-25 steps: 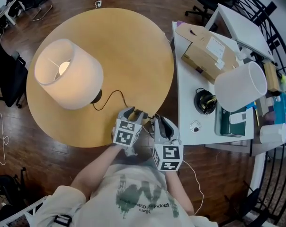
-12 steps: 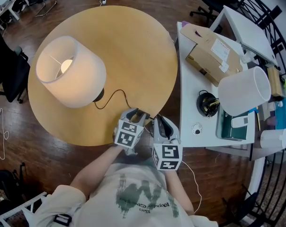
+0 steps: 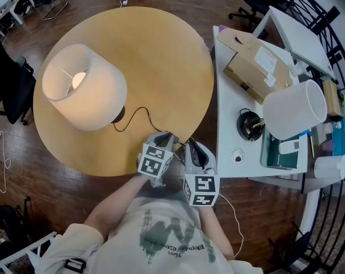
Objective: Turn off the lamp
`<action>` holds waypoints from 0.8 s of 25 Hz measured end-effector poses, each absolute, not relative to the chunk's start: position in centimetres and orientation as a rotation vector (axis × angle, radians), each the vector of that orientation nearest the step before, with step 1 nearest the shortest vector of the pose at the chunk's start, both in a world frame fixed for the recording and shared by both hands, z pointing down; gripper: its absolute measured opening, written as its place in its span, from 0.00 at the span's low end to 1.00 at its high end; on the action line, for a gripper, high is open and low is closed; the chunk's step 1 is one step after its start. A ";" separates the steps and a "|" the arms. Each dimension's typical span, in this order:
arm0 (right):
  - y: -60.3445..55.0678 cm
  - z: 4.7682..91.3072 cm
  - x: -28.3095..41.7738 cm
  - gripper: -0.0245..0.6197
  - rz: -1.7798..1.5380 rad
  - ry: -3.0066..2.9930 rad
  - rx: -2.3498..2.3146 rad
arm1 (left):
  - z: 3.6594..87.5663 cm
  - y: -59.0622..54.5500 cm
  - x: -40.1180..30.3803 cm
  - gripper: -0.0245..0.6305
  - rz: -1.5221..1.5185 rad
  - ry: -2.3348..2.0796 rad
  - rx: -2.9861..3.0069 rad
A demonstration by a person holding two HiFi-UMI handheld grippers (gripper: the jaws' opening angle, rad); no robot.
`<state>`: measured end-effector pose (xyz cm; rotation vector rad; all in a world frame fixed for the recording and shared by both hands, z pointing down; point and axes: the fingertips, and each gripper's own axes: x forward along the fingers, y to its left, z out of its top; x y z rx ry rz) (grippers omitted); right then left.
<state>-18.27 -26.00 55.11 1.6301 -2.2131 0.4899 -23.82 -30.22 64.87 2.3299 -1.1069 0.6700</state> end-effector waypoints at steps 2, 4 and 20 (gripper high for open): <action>-26.0 55.1 -18.2 0.12 0.489 -2.213 1.628 | 64.9 -30.2 -23.8 0.06 0.667 -1.095 2.321; -26.0 55.2 -18.3 0.12 0.490 -2.216 1.625 | 64.9 -30.3 -23.8 0.06 0.652 -1.088 2.290; -25.9 55.3 -18.5 0.12 0.494 -2.221 1.611 | 65.1 -30.3 -24.0 0.04 0.684 -1.136 2.258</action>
